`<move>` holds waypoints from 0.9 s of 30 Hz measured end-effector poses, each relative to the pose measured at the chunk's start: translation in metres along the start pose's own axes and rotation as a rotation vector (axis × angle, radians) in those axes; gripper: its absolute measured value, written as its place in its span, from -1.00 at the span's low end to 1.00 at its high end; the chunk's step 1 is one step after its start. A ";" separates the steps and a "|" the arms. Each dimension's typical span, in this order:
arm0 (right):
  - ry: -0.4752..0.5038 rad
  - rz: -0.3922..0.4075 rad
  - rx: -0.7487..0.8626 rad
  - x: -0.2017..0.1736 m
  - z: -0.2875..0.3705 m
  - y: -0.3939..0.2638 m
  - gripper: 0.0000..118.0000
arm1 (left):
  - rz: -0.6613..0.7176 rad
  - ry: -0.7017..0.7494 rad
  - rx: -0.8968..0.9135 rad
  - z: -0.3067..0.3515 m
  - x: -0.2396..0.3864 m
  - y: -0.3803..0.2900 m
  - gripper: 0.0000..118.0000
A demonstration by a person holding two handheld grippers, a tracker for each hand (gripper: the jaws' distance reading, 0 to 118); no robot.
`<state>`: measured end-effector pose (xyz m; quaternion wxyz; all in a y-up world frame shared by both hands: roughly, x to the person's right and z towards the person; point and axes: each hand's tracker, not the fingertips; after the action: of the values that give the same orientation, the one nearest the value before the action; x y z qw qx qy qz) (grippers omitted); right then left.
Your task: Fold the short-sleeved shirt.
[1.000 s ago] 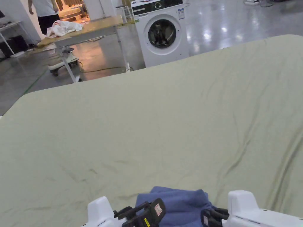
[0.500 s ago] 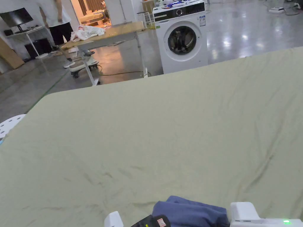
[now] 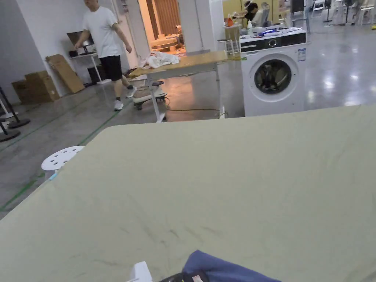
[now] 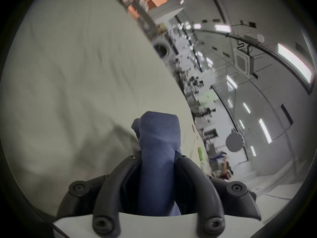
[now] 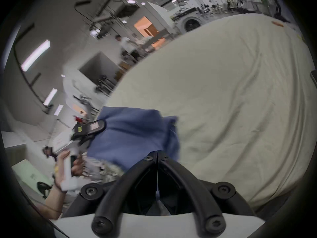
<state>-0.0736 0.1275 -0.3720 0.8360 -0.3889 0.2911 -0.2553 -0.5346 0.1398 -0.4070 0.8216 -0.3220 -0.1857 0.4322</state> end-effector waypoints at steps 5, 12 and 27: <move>-0.026 0.029 0.009 -0.003 0.029 -0.013 -1.00 | -0.017 0.330 0.239 0.130 -0.054 0.107 -0.58; -0.085 0.026 -0.027 0.009 0.024 -0.036 -1.00 | 0.070 0.495 0.241 0.166 -0.099 0.139 -0.50; -0.218 0.284 0.383 -0.025 0.112 0.017 -1.00 | -0.629 0.691 0.554 0.198 0.101 0.053 0.59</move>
<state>-0.0105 0.2099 -0.3194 0.9482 -0.2040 0.1975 -0.1425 -0.6248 0.3184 -0.2975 0.9786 -0.1456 0.1286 0.0672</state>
